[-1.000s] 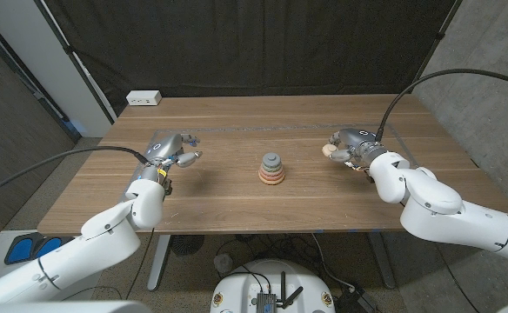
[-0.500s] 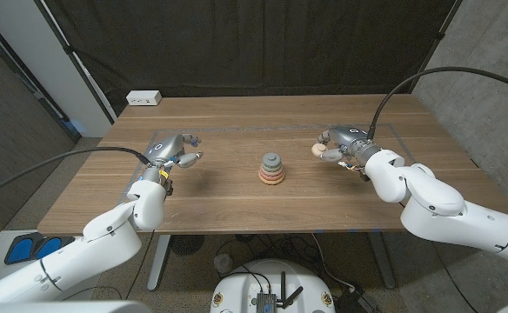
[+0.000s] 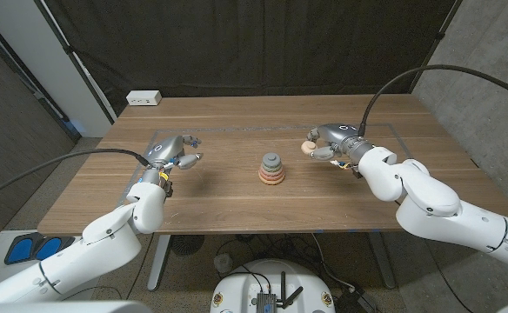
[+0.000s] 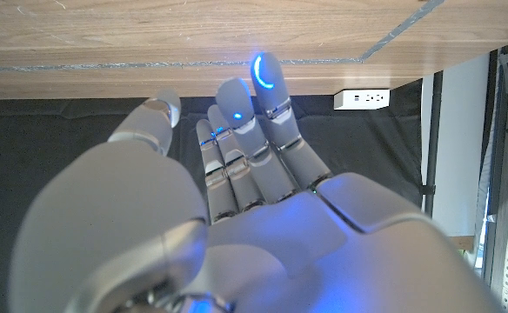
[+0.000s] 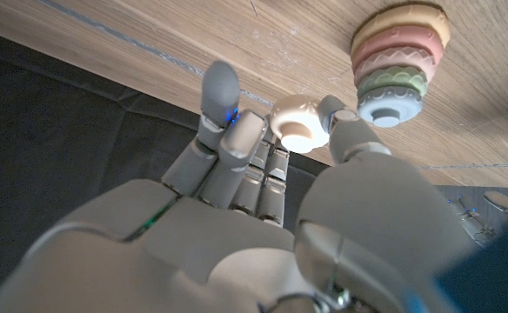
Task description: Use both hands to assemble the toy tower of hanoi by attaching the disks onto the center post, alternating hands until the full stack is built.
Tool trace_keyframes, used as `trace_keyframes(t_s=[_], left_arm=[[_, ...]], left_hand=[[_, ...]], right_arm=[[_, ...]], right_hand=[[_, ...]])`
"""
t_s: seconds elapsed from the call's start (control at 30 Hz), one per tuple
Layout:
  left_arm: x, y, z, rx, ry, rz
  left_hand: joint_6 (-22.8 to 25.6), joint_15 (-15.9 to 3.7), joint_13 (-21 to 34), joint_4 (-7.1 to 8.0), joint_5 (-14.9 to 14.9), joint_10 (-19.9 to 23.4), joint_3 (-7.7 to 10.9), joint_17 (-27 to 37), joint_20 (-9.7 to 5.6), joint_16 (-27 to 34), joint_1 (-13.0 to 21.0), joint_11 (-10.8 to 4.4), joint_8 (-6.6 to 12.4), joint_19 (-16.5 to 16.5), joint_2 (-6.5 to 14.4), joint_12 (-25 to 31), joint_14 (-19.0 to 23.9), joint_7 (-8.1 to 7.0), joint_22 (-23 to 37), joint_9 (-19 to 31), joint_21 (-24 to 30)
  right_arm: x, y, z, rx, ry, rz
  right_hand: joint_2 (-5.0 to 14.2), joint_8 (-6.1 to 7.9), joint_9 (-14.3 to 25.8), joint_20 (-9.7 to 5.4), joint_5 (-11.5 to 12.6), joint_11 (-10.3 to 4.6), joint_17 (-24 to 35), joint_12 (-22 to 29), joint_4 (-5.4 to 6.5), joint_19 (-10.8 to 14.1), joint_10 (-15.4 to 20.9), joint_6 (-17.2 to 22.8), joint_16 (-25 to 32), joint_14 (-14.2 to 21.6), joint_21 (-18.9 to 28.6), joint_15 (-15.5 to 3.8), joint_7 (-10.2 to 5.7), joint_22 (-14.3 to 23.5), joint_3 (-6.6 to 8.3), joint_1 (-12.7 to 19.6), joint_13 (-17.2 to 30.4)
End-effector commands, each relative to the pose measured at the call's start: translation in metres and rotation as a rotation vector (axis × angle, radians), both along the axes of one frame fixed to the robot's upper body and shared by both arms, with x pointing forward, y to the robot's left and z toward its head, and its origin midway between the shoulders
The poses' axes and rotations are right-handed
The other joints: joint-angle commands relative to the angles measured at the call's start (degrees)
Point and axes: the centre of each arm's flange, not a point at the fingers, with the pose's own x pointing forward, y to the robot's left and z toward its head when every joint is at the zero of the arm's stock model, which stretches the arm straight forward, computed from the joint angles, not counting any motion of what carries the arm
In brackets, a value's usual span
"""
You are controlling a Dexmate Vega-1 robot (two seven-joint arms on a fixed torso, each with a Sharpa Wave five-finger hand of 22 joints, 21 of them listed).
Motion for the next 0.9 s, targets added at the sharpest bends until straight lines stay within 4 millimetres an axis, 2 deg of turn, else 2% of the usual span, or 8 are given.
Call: trace_keyframes(t_s=[0.03,0.9], left_arm=[[-0.001,0.000,-0.001,-0.001,-0.007,0.001],[0.000,0.004,-0.002,0.049,-0.011,0.010]], left_hand=[[0.37,-0.93,0.27,-0.04,0.19,-0.01,0.43,0.16,-6.54,-0.02,-0.09,-0.42,-0.06,0.61,-0.35,0.02,0.22,-0.04,0.23,0.12,0.56],[0.02,-0.93,0.24,0.01,0.11,-0.40,0.65,0.22,-6.52,-0.01,-0.21,-0.43,-0.16,0.49,-0.48,-0.12,0.26,-0.11,0.27,0.19,0.74]], right_arm=[[-0.001,0.022,0.005,-0.050,-0.023,0.071],[0.004,0.061,0.018,-0.115,-0.038,0.165]], right_hand=[[1.42,0.06,0.06,-1.81,0.35,-3.77,0.25,0.09,0.61,0.44,4.09,1.23,0.46,0.63,-0.01,-0.02,-1.48,0.08,1.13,1.06,0.37],[1.23,-0.16,-0.16,-1.80,0.40,-3.88,0.26,-0.26,0.61,0.50,4.50,1.06,0.54,0.78,-0.21,-0.02,-1.64,0.21,1.24,0.73,0.61]])
